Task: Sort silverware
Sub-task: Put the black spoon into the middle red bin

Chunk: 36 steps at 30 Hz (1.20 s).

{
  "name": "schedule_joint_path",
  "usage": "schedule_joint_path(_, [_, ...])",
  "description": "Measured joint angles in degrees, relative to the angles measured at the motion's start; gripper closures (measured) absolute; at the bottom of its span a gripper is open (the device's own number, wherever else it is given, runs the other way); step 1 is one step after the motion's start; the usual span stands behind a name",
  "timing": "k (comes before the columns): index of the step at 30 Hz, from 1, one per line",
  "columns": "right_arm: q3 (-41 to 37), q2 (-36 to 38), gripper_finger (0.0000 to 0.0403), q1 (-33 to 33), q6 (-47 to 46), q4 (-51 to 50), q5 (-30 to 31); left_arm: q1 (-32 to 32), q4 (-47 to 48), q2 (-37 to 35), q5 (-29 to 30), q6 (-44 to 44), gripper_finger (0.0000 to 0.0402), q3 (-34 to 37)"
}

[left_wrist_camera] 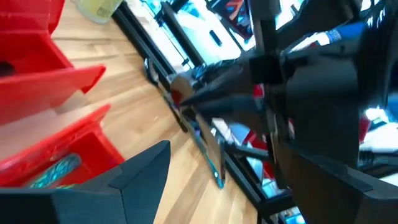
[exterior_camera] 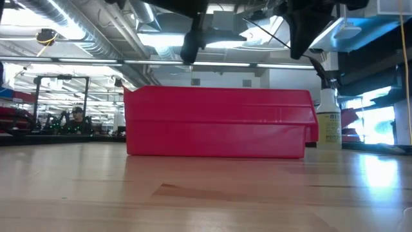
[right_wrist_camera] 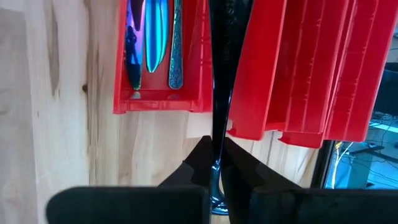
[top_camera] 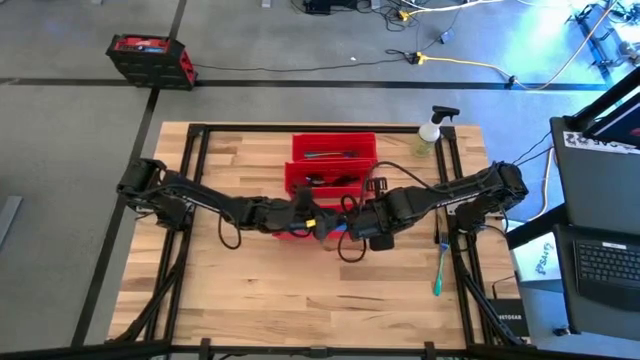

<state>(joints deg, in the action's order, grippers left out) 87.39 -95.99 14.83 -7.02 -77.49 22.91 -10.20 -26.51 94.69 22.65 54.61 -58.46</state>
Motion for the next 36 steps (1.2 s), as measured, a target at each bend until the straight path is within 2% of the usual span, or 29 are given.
schedule_joint_path(9, [0.0, 0.0, 0.0403, -0.3, 0.4, -0.3, 2.0, 2.1, 0.4, 2.5, -5.4, -1.3, 0.0116, -2.5])
schedule_joint_path(20, [0.0, 0.1, 0.0403, -0.3, 0.3, -0.1, 2.6, 2.1, 0.1, 2.9, -5.6, -1.4, 0.0121, -2.5])
schedule_joint_path(23, [0.0, 0.1, 0.0403, -0.3, 0.4, -0.1, 2.6, 2.4, 0.2, 2.9, -5.5, -1.5, 0.0138, -2.4])
schedule_joint_path(36, [0.0, 0.1, 0.0403, -0.3, 1.0, -0.2, 2.4, 2.9, 0.5, 2.9, -4.0, -1.5, 0.0255, -2.4])
